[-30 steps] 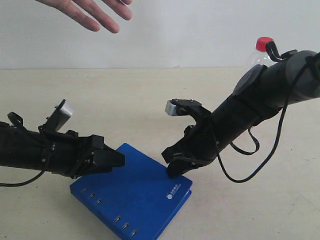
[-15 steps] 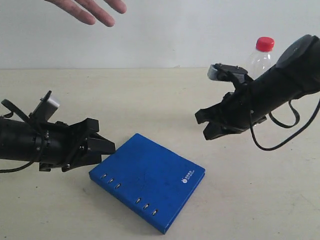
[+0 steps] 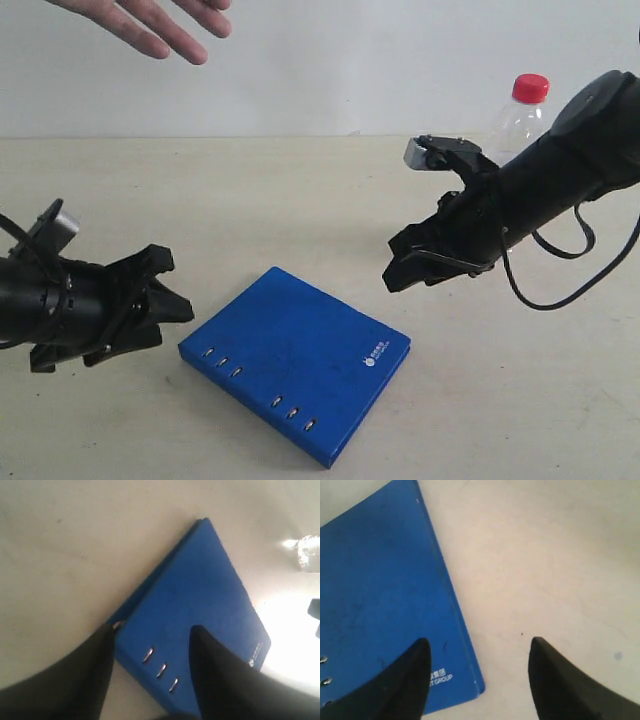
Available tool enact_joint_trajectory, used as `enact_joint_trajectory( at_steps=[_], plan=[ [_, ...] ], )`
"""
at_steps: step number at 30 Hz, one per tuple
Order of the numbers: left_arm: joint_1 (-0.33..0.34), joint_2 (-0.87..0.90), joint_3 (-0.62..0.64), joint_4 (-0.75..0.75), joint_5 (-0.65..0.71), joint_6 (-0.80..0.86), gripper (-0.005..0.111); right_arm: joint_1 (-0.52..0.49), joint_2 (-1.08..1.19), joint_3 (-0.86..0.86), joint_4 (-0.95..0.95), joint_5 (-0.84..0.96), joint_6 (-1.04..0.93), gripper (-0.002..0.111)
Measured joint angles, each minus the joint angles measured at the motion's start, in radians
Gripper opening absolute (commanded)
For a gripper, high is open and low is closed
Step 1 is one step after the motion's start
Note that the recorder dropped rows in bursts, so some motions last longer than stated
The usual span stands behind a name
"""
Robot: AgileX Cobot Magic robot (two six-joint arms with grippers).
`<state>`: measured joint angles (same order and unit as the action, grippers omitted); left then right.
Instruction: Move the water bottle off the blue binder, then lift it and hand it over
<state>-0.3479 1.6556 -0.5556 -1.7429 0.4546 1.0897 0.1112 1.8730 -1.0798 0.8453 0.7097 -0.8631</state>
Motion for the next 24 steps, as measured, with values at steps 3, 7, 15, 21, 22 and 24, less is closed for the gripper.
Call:
enact_joint_trajectory(
  at_steps=[3,7,15,21,22,24],
  plan=[
    [0.0,0.0,0.028,0.0,0.041,-0.015,0.044,0.013,0.0,0.0,0.011,-0.082,-0.03,0.053],
    [0.0,0.0,0.033,0.0,0.072,-0.015,0.045,0.017,0.043,0.0,0.071,-0.022,-0.034,0.053],
    [-0.082,0.135,0.023,-0.009,0.158,-0.054,0.078,0.028,0.113,0.0,0.152,0.054,-0.119,0.053],
    [-0.089,0.225,-0.092,-0.002,0.249,-0.037,0.078,0.028,0.121,0.0,0.214,0.365,-0.225,0.052],
    [-0.09,0.248,-0.134,-0.002,0.279,-0.018,0.078,0.028,0.121,0.0,0.27,0.447,-0.248,0.052],
    [-0.09,0.281,-0.204,-0.002,0.335,0.009,0.078,0.028,0.121,0.0,0.32,0.489,-0.26,0.052]
  ],
)
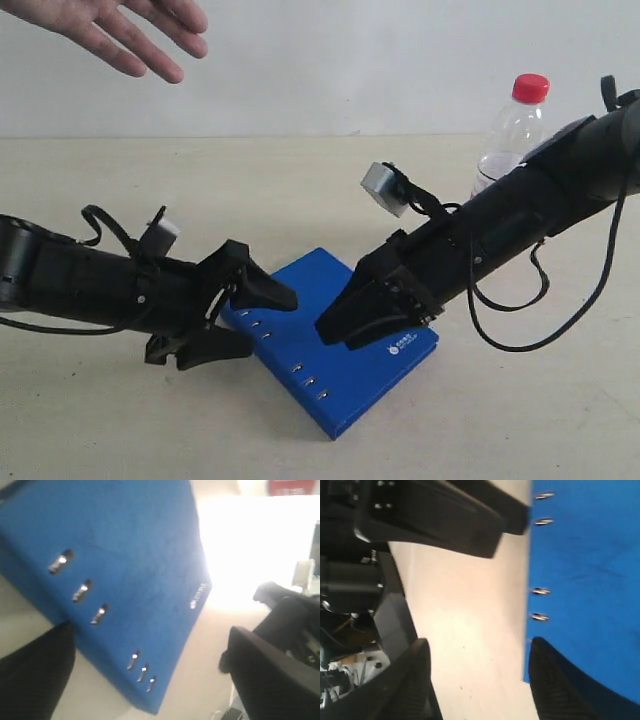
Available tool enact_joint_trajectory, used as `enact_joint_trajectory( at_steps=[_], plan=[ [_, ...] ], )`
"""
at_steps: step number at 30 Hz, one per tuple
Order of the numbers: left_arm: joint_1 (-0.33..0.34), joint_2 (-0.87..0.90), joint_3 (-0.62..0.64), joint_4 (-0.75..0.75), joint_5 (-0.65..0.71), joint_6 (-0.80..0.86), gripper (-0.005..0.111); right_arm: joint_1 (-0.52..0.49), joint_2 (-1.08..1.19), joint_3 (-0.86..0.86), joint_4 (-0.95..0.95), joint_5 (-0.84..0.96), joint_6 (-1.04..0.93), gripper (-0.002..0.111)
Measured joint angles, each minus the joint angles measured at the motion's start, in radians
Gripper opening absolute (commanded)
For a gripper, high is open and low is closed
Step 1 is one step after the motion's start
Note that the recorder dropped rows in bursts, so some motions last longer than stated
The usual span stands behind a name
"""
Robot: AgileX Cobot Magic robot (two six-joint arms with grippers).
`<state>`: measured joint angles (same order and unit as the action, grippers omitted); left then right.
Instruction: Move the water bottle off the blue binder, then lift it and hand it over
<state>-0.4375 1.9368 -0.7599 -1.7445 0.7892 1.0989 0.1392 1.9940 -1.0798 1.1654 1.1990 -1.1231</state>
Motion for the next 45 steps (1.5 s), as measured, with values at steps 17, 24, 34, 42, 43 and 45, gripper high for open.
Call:
enact_joint_trajectory(
  at_steps=[17,24,34,42,43,45],
  plan=[
    [-0.002,0.024,-0.051,0.01,-0.01,-0.063,0.078,0.0,0.0,-0.081,-0.281,-0.368,0.159,0.053],
    [-0.004,0.02,-0.055,0.01,-0.02,-0.087,0.078,0.0,0.0,-0.082,-0.334,-0.432,0.223,0.053],
    [-0.004,0.02,-0.055,0.011,-0.02,-0.09,0.078,0.0,0.051,-0.085,-0.351,-0.488,0.29,0.053],
    [0.0,0.012,-0.055,0.032,-0.043,-0.092,0.078,-0.025,0.119,-0.109,-0.225,-0.281,0.139,0.052],
    [0.003,0.009,-0.055,0.041,-0.047,-0.092,0.078,-0.03,0.124,-0.109,-0.201,-0.238,0.107,0.052],
    [0.01,0.002,-0.055,0.064,-0.055,-0.092,0.078,-0.036,0.138,-0.104,-0.166,-0.155,0.036,0.052]
  ],
)
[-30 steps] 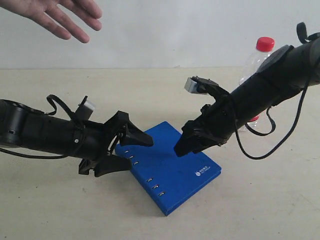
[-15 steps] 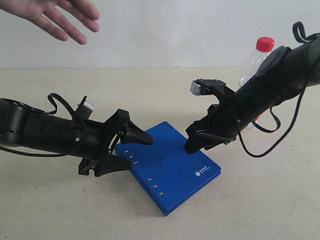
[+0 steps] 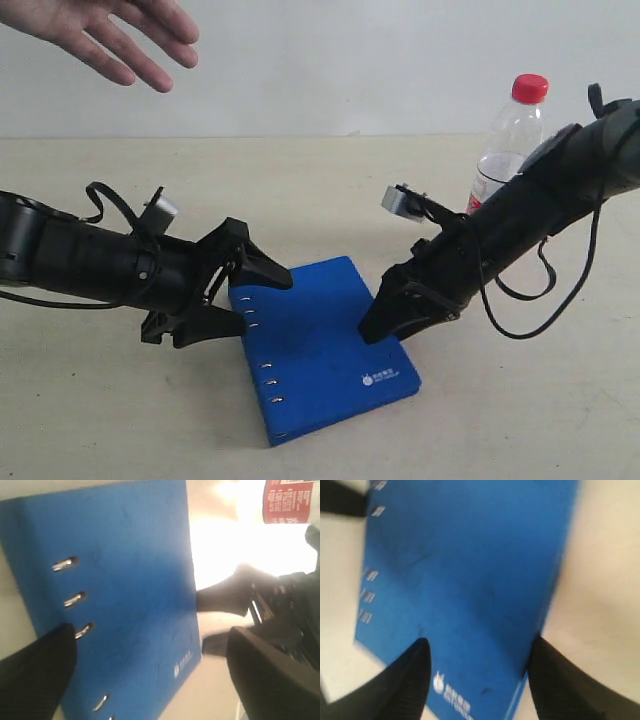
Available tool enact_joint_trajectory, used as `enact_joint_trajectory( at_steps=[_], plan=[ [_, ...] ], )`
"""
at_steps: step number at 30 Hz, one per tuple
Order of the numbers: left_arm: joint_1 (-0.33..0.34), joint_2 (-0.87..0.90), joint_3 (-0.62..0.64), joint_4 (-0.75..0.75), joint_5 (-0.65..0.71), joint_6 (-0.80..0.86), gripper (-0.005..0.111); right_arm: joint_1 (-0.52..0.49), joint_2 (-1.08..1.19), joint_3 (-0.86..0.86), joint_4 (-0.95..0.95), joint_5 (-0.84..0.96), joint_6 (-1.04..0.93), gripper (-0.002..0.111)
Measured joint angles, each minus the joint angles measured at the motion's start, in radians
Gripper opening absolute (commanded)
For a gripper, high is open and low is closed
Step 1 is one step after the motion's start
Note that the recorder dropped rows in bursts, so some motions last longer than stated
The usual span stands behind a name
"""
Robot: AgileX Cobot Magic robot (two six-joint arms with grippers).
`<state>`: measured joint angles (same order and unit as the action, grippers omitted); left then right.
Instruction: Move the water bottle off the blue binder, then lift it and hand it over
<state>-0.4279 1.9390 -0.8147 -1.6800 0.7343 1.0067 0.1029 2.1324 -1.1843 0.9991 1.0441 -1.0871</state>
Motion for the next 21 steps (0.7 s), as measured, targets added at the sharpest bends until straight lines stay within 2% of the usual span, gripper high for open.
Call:
enact_joint_trajectory(
  at_steps=[8,14,21],
  plan=[
    [0.009,-0.002,0.0,0.02,0.01,0.077,0.078,-0.003,0.01,0.014,0.03,0.046,-0.028,0.052],
    [0.012,-0.002,0.0,0.027,0.01,0.096,0.078,-0.001,0.01,0.018,0.027,0.044,0.007,0.026],
    [0.013,-0.01,-0.006,0.096,-0.022,0.065,0.078,0.017,-0.041,0.029,-0.006,0.117,0.051,0.024]
  ],
)
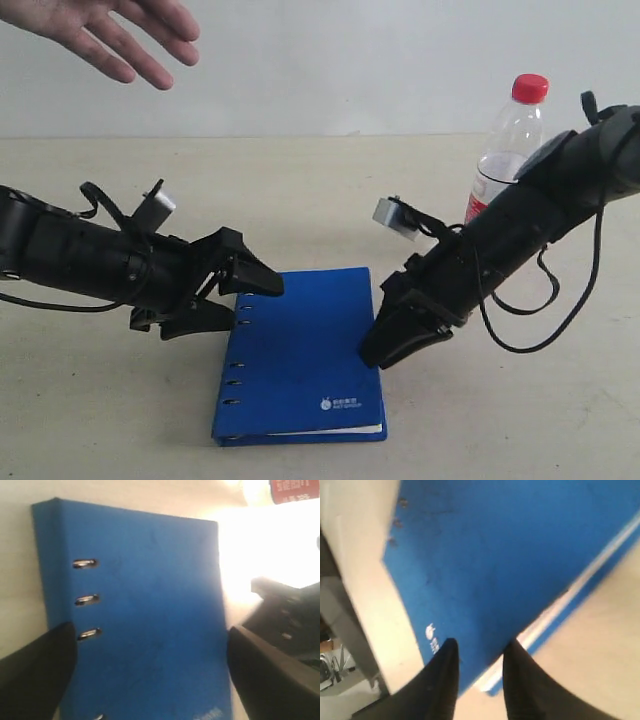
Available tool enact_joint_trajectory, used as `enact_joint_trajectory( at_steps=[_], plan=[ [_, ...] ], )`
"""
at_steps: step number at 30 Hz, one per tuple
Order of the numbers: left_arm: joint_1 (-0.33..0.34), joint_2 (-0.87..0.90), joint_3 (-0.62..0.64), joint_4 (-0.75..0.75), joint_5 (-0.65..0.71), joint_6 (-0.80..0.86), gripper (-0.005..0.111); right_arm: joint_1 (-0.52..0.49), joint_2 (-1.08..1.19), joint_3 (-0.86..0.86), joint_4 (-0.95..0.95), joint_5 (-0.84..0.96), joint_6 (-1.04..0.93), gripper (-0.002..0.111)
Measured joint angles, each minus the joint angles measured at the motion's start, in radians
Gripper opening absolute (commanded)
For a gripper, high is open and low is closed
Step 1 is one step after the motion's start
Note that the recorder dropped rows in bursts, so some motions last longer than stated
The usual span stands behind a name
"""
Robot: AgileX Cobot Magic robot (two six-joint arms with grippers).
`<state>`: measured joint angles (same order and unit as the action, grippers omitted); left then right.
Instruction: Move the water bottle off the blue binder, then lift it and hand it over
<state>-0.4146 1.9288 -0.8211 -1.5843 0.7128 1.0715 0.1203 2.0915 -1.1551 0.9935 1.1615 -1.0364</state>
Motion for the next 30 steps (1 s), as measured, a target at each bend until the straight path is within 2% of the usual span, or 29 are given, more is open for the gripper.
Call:
enact_joint_trajectory(
  at_steps=[4,14,16,18,24,30],
  plan=[
    [-0.013,0.023,0.005,0.043,-0.023,-0.052,0.077,0.027,-0.075,-0.006,0.142,0.039,-0.005,0.024],
    [-0.017,0.021,0.005,0.049,-0.053,-0.045,0.077,0.032,-0.096,-0.008,0.161,0.024,-0.032,0.024],
    [-0.017,0.021,0.005,0.047,-0.051,-0.034,0.077,0.032,-0.096,-0.008,0.15,0.02,-0.003,0.018],
    [-0.017,0.021,0.005,0.047,-0.051,-0.021,0.077,0.032,-0.098,-0.008,0.114,-0.024,0.049,0.001],
    [-0.017,0.027,0.005,-0.002,-0.001,0.1,0.077,0.032,-0.1,-0.008,-0.06,-0.218,0.265,0.0],
    [-0.017,0.04,0.012,-0.107,0.097,0.316,0.077,0.03,-0.105,-0.008,-0.078,-0.25,0.25,0.0]
  ],
)
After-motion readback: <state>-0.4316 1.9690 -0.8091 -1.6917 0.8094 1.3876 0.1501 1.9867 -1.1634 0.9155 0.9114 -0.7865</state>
